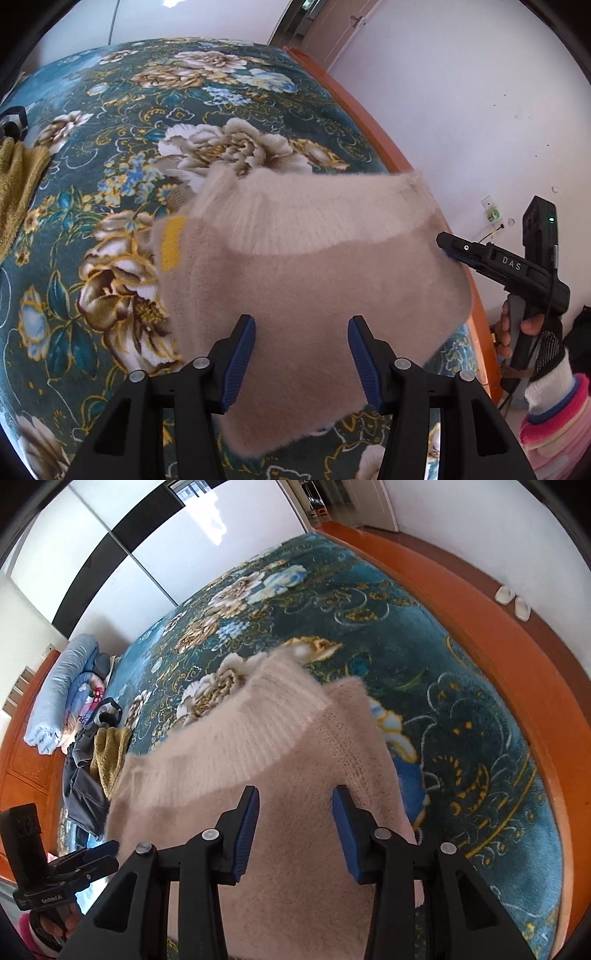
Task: Fold clothes
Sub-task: 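Lower the folded sweater onto the pink blanket with both grippers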
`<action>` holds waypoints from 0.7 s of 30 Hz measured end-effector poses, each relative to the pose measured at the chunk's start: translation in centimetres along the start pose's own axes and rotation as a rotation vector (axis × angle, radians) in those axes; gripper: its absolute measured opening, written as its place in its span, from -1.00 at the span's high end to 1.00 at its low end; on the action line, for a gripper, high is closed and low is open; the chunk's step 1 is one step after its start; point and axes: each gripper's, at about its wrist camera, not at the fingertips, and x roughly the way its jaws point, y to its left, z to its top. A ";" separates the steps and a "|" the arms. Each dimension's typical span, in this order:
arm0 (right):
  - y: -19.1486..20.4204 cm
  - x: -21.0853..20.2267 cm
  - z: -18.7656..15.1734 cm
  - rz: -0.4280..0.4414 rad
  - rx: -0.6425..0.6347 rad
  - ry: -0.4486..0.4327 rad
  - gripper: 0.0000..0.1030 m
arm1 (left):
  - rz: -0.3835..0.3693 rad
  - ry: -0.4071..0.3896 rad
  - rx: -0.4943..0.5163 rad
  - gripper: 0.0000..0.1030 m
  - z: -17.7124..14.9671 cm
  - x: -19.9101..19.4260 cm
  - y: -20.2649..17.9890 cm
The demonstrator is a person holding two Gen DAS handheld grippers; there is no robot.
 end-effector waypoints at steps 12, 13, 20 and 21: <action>3.0 -1.5 -6.4 -0.193 -0.175 0.007 0.13 | 0.023 0.036 0.076 -0.09 -2.0 1.6 -2.3; 2.7 -1.2 -6.5 -0.192 -0.165 0.014 0.13 | 0.029 0.041 0.083 -0.10 -2.1 1.8 -2.4; 1.1 0.4 -6.7 -0.169 -0.088 0.027 0.12 | 0.038 0.057 0.115 -0.14 -2.7 2.4 -2.9; 1.0 0.5 -6.7 -0.166 -0.078 0.026 0.11 | 0.027 0.050 0.107 -0.14 -2.7 2.2 -2.7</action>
